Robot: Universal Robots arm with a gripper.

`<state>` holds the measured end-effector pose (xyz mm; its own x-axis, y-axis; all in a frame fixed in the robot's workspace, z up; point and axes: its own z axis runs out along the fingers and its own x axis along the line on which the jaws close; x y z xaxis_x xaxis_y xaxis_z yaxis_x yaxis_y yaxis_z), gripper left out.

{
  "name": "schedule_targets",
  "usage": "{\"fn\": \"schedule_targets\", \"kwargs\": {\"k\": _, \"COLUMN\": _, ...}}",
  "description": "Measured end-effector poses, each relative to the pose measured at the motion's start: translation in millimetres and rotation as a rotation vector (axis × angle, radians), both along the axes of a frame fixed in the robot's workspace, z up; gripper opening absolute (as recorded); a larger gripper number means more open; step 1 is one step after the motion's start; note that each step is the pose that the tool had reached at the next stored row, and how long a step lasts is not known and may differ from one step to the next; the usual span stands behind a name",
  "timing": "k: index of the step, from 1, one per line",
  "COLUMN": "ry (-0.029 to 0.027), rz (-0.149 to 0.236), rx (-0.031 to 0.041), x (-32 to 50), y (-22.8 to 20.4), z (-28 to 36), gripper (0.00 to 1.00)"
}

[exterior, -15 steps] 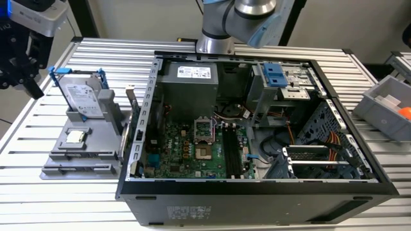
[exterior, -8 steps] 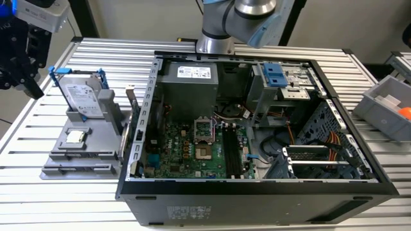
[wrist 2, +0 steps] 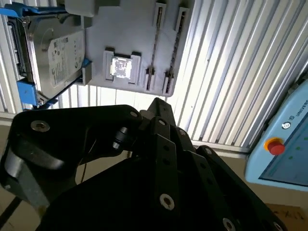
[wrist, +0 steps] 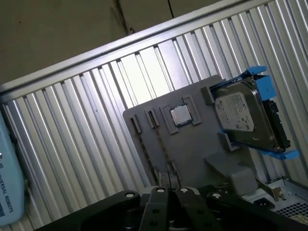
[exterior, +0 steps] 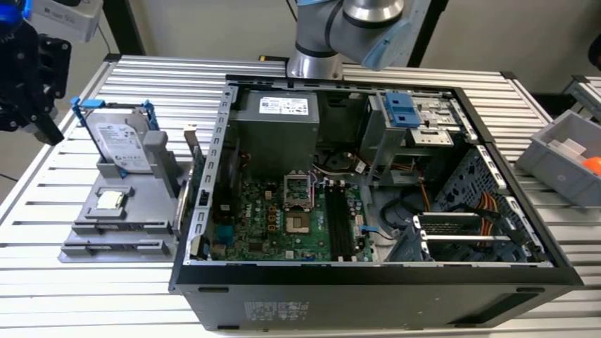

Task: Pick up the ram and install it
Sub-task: 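Pick up the ram and move it above insertion slot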

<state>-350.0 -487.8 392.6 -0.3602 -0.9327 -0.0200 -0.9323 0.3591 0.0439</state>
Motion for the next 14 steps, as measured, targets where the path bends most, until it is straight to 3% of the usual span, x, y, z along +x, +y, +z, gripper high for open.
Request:
{"fn": "schedule_targets", "kwargs": {"k": 4, "ry": -0.0113, "rz": 0.057, "rx": 0.0, "x": 0.0, "y": 0.0, "z": 0.0, "gripper": 0.0}}
{"fn": "schedule_targets", "kwargs": {"k": 12, "ry": -0.0454, "rz": 0.162, "rx": -0.0004, "x": 0.1, "y": 0.0, "z": 0.0, "gripper": 0.0}}
{"fn": "schedule_targets", "kwargs": {"k": 14, "ry": -0.0491, "rz": 0.186, "rx": -0.0001, "x": 0.1, "y": 0.0, "z": 0.0, "gripper": 0.0}}
